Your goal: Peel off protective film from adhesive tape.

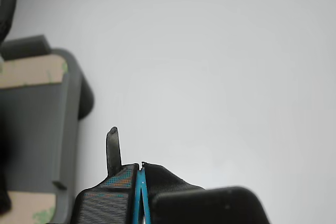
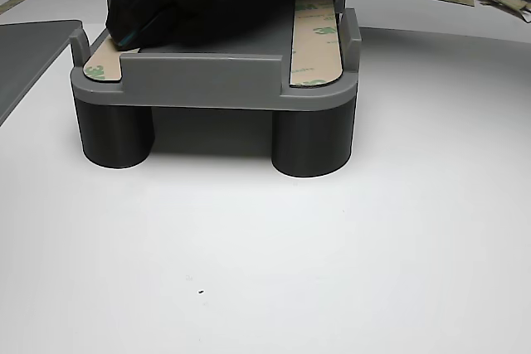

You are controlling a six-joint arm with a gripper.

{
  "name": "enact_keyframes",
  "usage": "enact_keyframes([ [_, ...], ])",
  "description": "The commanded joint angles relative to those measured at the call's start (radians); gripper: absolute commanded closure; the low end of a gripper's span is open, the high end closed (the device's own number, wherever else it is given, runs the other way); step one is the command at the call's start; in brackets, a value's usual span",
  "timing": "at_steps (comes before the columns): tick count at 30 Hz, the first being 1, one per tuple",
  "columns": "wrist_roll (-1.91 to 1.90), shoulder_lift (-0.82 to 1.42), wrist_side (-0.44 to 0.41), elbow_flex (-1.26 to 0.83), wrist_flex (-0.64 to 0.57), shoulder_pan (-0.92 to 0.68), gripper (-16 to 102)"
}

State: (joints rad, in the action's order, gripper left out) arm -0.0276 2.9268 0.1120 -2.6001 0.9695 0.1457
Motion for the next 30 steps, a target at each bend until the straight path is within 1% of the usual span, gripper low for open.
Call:
enact_keyframes([
  [1, 0.023, -0.015, -0.021, 0.091, -0.008, -0.028, 97],
  [3, 0.137, -0.040, -0.029, 0.141, 0.015, -0.044, 97],
  [6, 0.471, -0.077, -0.018, 0.204, 0.094, -0.044, 97],
  [8, 0.664, -0.107, 0.009, 0.238, 0.155, -0.048, 97],
  [9, 0.712, -0.120, 0.009, 0.247, 0.173, -0.057, 97],
  [10, 0.753, -0.133, -0.018, 0.250, 0.183, -0.077, 97],
  [13, 0.890, -0.186, -0.202, 0.225, 0.170, -0.189, 97],
  [14, 0.937, -0.210, -0.247, 0.215, 0.163, -0.213, 97],
  [18, 1.117, -0.344, -0.304, 0.190, 0.137, -0.241, 97],
  [21, 1.172, -0.416, -0.399, 0.181, 0.118, -0.298, 97],
  [25, 1.195, -0.423, -0.466, 0.172, 0.083, -0.364, 97],
  [30, 1.143, -0.419, -0.620, 0.115, 0.043, -0.515, 97],
])
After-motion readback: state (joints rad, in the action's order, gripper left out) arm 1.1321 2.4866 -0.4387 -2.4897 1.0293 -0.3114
